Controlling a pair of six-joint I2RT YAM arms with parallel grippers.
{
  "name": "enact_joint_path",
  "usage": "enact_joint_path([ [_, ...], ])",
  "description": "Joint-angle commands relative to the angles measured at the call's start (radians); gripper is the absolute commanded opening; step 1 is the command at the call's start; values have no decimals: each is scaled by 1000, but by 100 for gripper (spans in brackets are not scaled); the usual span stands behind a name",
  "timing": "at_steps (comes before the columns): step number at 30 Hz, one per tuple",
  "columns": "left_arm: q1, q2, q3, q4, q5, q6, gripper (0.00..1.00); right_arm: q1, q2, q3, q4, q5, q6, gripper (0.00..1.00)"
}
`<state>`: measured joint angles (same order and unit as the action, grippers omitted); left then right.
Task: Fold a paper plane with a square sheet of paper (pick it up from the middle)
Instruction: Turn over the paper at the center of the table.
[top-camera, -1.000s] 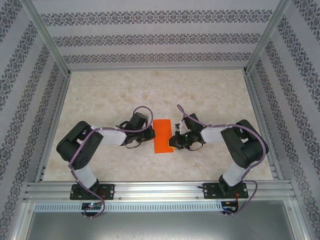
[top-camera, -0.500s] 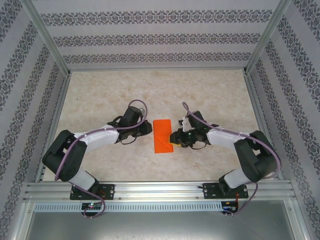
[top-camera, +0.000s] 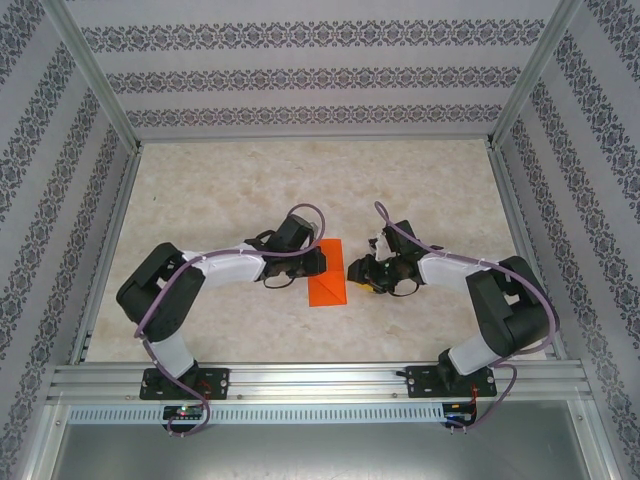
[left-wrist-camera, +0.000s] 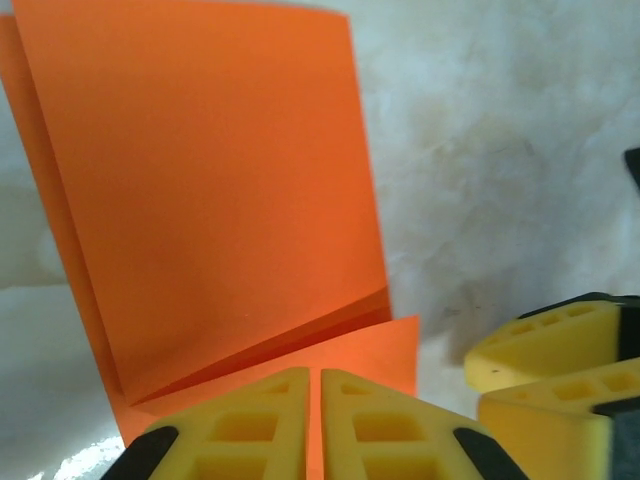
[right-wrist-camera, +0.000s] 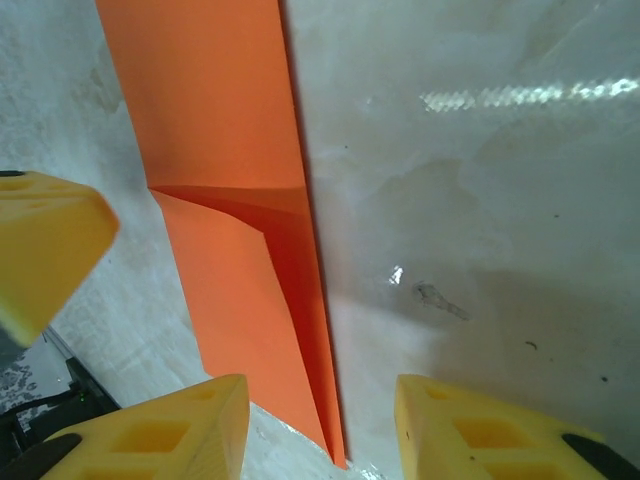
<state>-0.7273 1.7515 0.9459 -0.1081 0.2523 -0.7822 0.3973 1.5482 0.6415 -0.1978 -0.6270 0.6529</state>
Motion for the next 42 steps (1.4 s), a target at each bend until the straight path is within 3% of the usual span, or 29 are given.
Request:
enact_joint_path([
  [1,-12,19,33,-30,-27,8,12,4,23,22,42,-27,-8,43],
  [6,-12,30,35,-72,-83,39,11,18,53,39,51,-46,-11,42],
  [19,-12,78,19,-79,-96,41,10,52,119,82,32,1,-11,40],
  [42,-12,51,-9,-65,-94,31,9,74,134,64,174,-83,67,36],
])
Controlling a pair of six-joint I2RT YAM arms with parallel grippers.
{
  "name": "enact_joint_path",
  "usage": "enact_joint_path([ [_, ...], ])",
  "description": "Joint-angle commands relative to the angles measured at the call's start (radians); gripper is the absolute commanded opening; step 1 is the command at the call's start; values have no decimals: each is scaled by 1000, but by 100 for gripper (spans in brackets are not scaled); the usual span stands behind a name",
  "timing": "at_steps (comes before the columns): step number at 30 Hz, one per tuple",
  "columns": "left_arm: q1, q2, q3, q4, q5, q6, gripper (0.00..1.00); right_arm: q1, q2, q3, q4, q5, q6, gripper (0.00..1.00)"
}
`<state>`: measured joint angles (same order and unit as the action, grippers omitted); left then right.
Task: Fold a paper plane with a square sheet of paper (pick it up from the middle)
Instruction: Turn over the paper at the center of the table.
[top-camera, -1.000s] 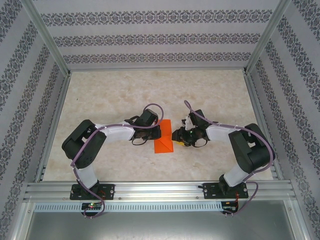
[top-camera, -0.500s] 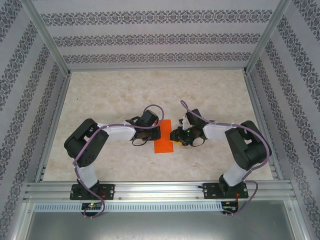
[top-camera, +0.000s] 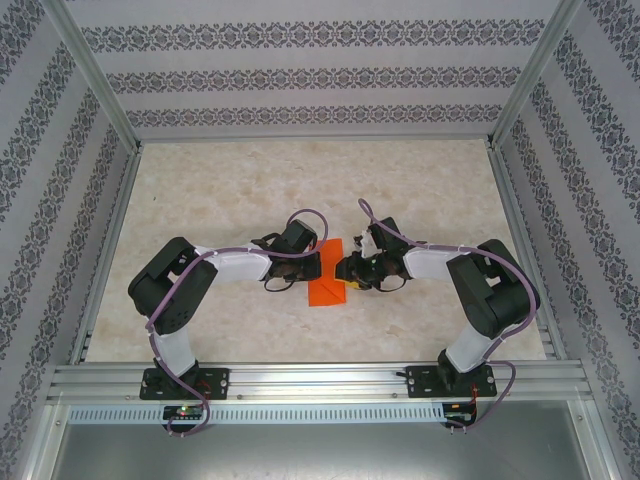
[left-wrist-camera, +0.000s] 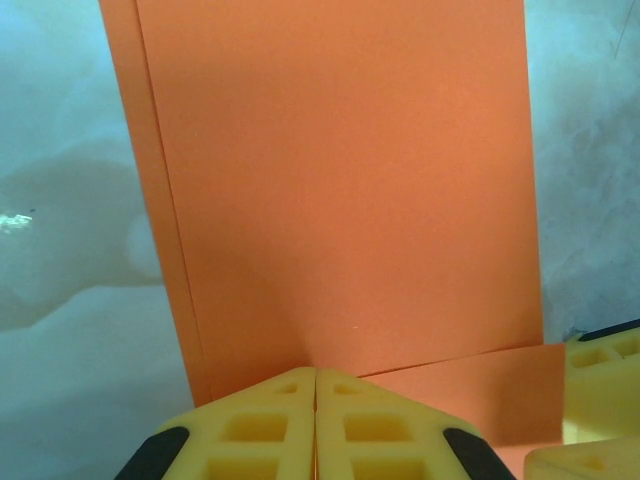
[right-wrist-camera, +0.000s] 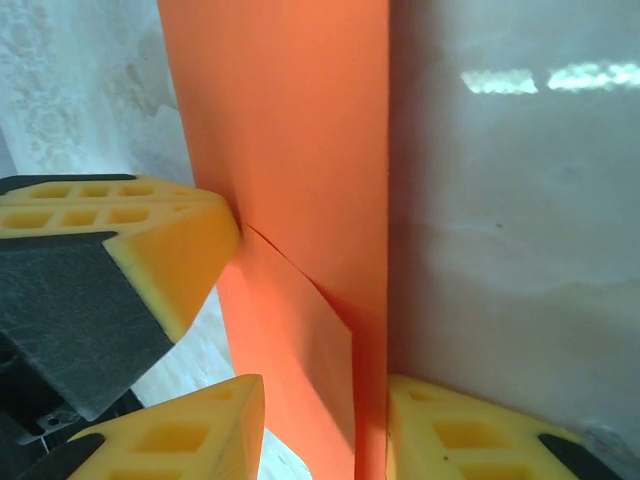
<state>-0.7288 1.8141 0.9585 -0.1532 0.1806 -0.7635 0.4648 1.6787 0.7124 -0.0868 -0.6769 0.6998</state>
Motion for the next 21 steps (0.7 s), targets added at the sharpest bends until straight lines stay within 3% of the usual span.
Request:
enact_joint_path([
  [1,-11,-15,-23,-18,-24,12,9,6,4,-10,70,-36,21,35],
  [11,-11,-64,-40,16,-25,-15,11,6,29,-16,119,-60,23,24],
  [17,-9,-216,-67,-25,-127,-28,18,3,4,6,86,-65,14,10],
  [21,-10,-378,-86,-107,-263,-47,25,3,-60,26,-8,-28,-19,6],
])
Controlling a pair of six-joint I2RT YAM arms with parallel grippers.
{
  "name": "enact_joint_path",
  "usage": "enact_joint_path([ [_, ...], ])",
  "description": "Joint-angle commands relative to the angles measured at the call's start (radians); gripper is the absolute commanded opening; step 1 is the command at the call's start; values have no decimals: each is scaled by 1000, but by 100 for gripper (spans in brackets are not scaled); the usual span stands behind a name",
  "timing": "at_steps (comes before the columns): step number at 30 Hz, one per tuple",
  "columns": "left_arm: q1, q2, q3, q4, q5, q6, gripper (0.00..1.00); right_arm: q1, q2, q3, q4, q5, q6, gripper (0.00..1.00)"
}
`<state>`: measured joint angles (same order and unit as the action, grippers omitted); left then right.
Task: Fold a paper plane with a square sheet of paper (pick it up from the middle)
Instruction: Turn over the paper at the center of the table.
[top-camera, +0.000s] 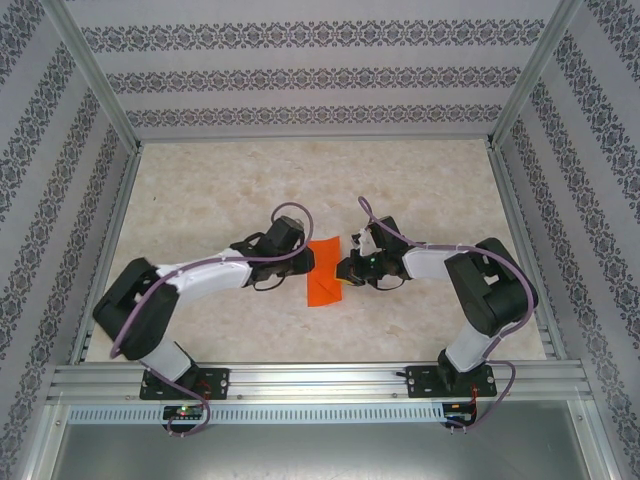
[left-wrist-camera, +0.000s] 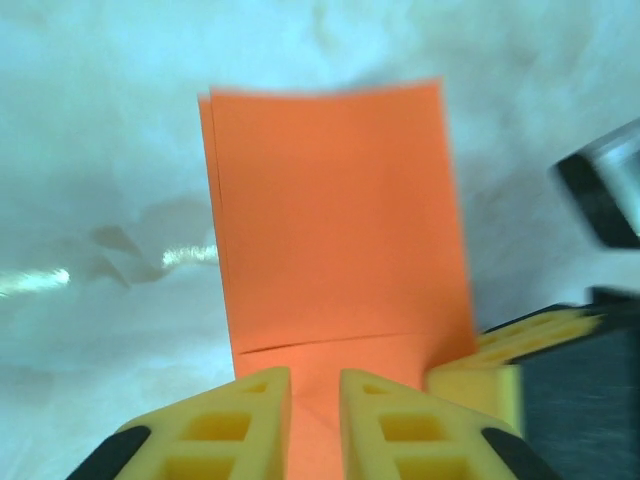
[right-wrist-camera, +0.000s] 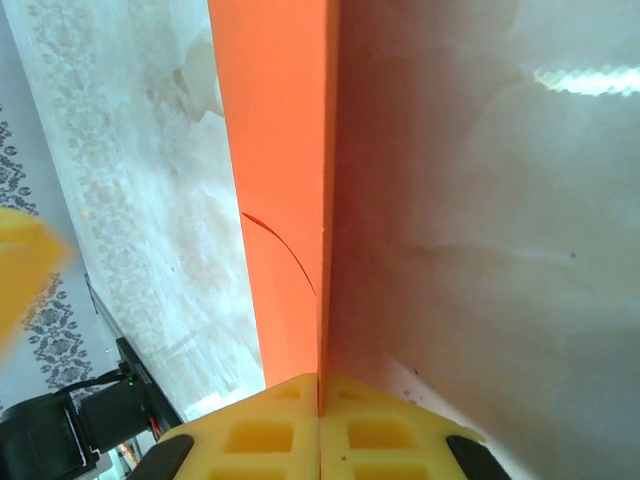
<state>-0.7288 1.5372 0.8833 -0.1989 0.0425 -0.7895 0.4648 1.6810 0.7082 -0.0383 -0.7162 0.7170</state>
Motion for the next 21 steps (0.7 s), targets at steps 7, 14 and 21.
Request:
enact_joint_path([
  [7,30,-402,-85,-199,-307,-102,42,3,-250,114,-430,202,-195,3],
  [14,63,-567,-153,-228,-321,-104,58,40,-436,309,-903,644,-351,3],
  [21,76,-568,-163,-251,-305,-99,58,106,-462,467,-1316,1078,-289,4],
])
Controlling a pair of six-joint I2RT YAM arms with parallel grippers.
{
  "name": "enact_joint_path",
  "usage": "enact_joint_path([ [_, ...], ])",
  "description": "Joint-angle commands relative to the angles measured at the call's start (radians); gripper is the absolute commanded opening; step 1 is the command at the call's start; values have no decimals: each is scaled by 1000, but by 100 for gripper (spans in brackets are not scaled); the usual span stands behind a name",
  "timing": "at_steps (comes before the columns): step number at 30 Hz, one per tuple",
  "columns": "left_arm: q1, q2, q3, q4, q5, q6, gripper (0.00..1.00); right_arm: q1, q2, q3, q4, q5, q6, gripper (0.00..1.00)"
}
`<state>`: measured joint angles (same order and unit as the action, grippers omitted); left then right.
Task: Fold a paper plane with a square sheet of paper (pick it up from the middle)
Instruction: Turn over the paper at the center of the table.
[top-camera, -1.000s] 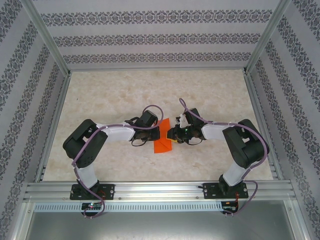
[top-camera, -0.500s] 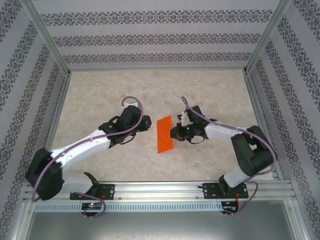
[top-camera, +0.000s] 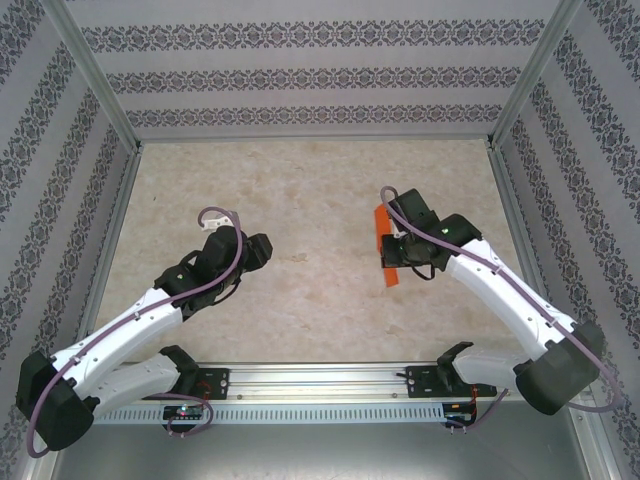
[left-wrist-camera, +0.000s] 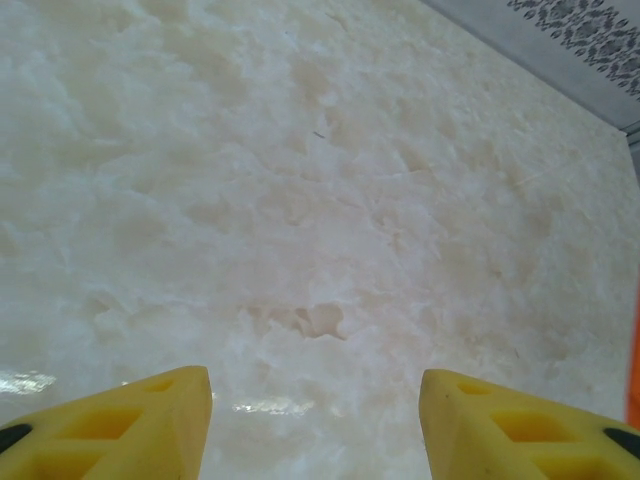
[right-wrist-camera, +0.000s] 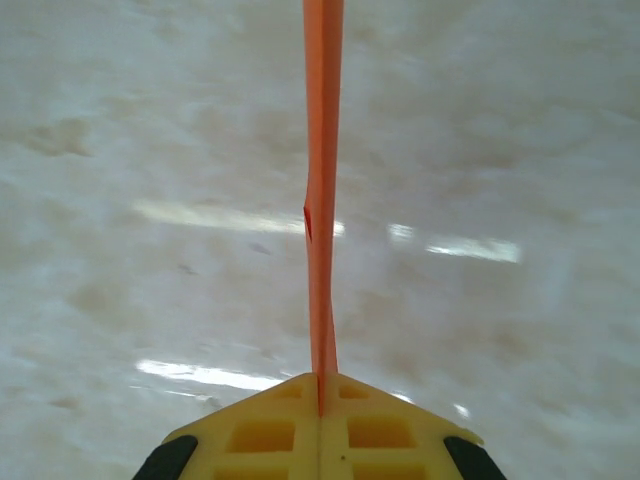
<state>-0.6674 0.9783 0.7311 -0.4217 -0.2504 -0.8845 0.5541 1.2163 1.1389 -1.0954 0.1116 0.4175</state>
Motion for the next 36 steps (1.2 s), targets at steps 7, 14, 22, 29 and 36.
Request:
enact_joint_path([
  [7,21,-19,17,-107,-53,-27,58,99,129,62,-280,201,159,7],
  [14,21,-105,34,-182,-93,-30,59,266,505,226,-205,126,206,8],
  [22,23,-217,39,-266,-95,-14,61,381,788,490,-68,-104,187,24],
  [29,24,-212,-14,-135,41,14,62,293,444,169,277,-260,233,40],
  [36,-9,189,77,93,330,44,45,28,124,-298,606,-459,280,46],
])
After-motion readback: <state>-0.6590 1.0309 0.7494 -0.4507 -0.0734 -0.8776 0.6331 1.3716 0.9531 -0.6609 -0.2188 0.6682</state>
